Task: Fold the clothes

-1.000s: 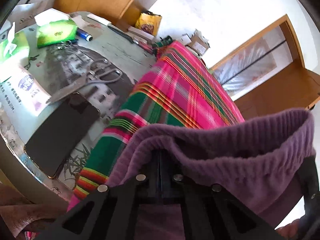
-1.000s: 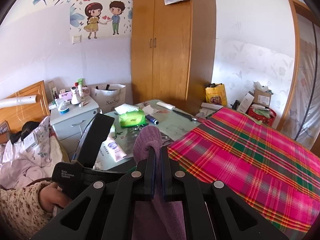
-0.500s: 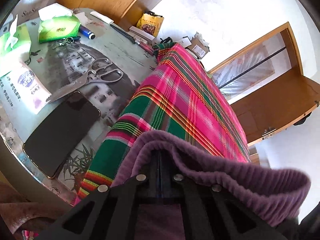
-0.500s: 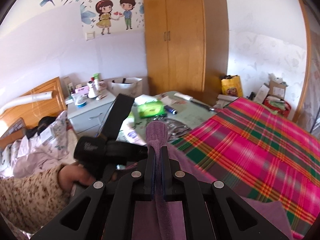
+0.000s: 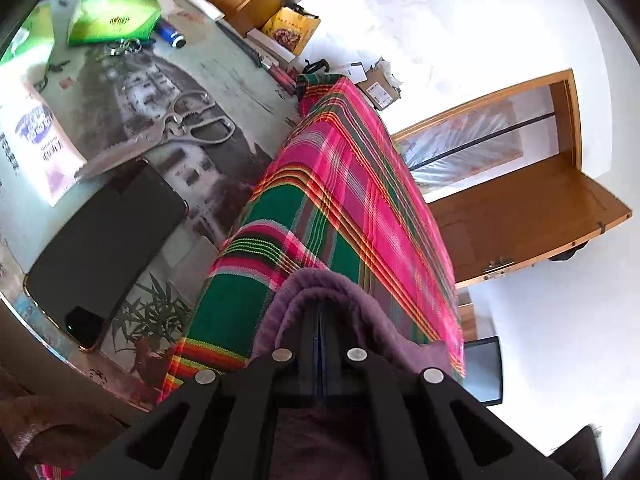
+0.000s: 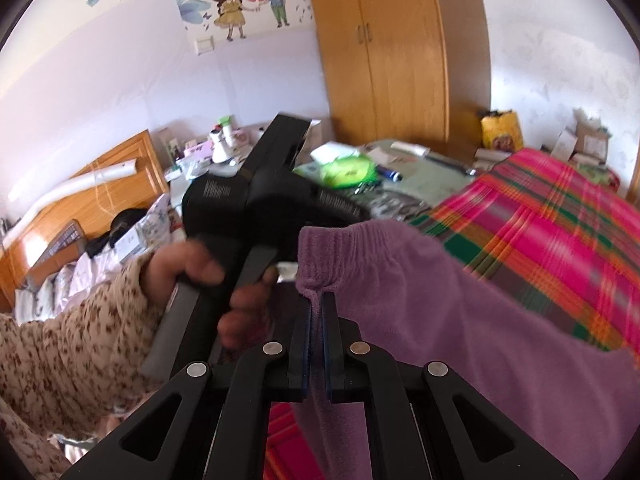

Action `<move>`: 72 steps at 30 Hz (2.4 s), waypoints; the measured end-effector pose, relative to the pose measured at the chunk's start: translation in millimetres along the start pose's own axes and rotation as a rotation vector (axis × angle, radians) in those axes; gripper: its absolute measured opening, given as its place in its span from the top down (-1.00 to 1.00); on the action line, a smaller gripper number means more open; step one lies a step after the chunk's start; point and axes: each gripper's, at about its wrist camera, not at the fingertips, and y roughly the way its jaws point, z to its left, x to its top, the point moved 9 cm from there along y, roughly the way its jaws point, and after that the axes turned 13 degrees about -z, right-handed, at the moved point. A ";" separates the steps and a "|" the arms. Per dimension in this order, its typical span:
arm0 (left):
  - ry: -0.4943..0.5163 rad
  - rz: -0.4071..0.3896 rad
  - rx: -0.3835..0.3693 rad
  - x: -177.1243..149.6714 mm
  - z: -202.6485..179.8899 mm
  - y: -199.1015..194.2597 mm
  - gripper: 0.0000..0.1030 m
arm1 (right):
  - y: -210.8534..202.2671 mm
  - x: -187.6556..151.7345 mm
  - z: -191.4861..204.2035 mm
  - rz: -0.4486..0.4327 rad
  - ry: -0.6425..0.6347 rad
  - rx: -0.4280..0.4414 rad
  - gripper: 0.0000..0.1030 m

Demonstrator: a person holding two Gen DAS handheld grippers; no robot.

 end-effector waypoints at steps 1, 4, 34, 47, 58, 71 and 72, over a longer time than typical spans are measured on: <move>0.007 0.005 0.001 -0.1 -0.5 0.1 0.97 | 2.5 -3.9 2.0 0.009 0.000 0.004 0.91; 0.028 0.021 0.005 0.2 -2.1 -0.3 0.97 | 12.2 -16.8 7.5 0.041 0.014 0.023 0.91; 0.141 -0.105 0.136 16.5 -16.2 -50.6 0.95 | 50.0 -49.6 15.4 0.125 0.041 0.030 0.85; 0.301 0.135 0.174 -25.6 -37.2 -1.0 0.92 | 46.4 -49.8 19.2 0.115 0.024 0.010 0.82; 0.184 0.050 0.148 -11.8 -20.9 -8.6 0.97 | 39.8 -50.7 21.8 0.117 0.019 0.024 0.57; 0.147 0.041 0.121 -8.5 -14.8 -9.0 0.97 | -53.4 -29.4 -87.4 0.010 0.131 -0.246 0.53; 0.146 0.039 0.123 -8.3 -14.9 -9.6 0.97 | -55.3 -33.8 -97.3 0.018 0.135 -0.281 0.53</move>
